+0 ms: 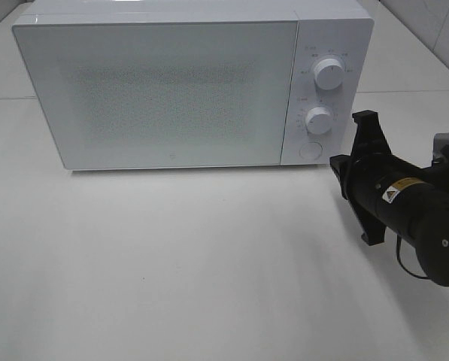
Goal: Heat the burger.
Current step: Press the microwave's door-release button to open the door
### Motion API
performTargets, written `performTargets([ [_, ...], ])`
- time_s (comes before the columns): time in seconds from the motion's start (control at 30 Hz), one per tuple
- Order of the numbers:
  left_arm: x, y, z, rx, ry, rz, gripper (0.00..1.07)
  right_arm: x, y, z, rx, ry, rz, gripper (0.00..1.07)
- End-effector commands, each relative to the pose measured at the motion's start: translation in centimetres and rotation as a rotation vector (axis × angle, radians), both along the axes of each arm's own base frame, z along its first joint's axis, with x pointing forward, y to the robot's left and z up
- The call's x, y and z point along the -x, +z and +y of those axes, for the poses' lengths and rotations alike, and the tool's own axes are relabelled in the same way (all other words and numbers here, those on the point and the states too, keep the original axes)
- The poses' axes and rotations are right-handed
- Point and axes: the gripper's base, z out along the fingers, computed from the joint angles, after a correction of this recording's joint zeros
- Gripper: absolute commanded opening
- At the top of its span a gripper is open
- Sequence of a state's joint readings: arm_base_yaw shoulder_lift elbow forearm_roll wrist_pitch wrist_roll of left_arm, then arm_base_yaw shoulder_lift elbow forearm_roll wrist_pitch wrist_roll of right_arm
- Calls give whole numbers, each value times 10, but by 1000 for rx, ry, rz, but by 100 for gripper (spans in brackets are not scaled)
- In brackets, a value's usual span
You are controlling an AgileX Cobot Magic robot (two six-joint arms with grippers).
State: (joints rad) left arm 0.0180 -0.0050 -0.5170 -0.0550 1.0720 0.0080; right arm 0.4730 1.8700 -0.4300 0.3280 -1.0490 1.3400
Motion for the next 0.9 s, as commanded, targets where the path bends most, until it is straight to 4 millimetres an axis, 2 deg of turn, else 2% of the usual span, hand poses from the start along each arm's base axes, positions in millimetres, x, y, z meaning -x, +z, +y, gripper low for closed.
performTargets([
  [0.03,2,0,0,6,0,-13,101,-9,-4,6,-55,-1,-15,0],
  [0.53,2,0,0,6,0,-13,101,-36,-20,23,-71,21,22,0],
  [0.6,2,0,0,6,0,-13,101,-40,-27,26,-66,21,42,0],
  [0.9,2,0,0,7,0,-12,101,-46,-33,23,-38,-25,50,0],
])
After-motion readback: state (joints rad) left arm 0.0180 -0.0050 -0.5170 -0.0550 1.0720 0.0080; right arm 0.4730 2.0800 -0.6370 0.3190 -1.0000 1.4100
